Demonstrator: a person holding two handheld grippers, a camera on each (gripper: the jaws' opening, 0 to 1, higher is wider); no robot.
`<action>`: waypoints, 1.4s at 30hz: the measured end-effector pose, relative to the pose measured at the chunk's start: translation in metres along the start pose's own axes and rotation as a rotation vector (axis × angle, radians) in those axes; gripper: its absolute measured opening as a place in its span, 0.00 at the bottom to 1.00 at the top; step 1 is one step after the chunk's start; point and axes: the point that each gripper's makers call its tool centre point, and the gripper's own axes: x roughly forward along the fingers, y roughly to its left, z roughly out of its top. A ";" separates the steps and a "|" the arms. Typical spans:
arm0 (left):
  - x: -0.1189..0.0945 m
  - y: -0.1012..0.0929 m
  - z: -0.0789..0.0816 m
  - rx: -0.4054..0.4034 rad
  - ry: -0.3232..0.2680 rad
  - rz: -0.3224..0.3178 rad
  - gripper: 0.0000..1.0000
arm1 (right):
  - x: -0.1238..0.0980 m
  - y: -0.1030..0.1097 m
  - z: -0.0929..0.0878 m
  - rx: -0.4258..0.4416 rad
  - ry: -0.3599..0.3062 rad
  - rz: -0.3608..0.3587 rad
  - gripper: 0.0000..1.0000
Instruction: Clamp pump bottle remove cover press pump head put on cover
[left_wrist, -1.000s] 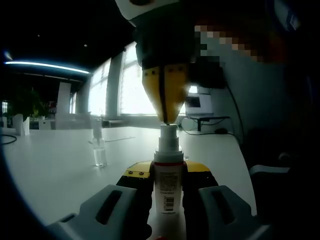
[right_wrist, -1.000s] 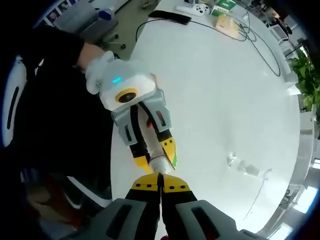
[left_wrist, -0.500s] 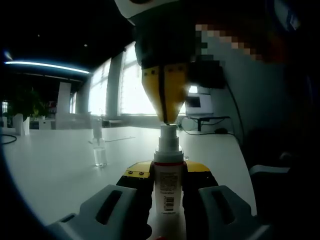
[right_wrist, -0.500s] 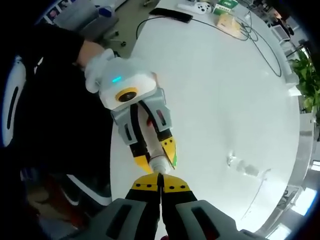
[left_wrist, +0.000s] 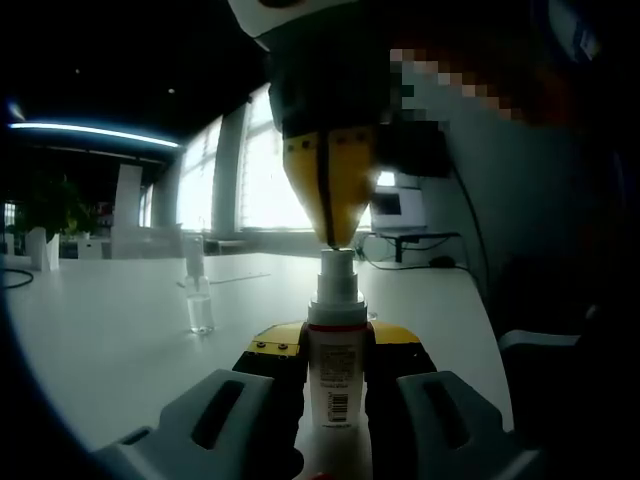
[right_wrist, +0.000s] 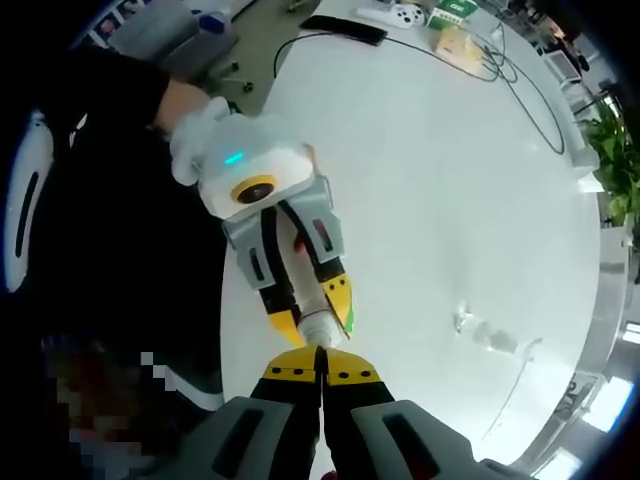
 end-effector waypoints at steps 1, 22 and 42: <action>0.000 0.000 0.000 0.000 0.000 0.000 0.13 | 0.000 0.000 0.000 -0.001 0.000 -0.001 0.00; 0.000 -0.001 0.000 -0.001 0.000 0.000 0.13 | 0.000 0.001 0.000 -0.007 0.003 -0.006 0.00; 0.000 -0.001 0.000 -0.005 0.001 -0.002 0.13 | 0.001 0.001 -0.001 -0.013 0.002 -0.007 0.00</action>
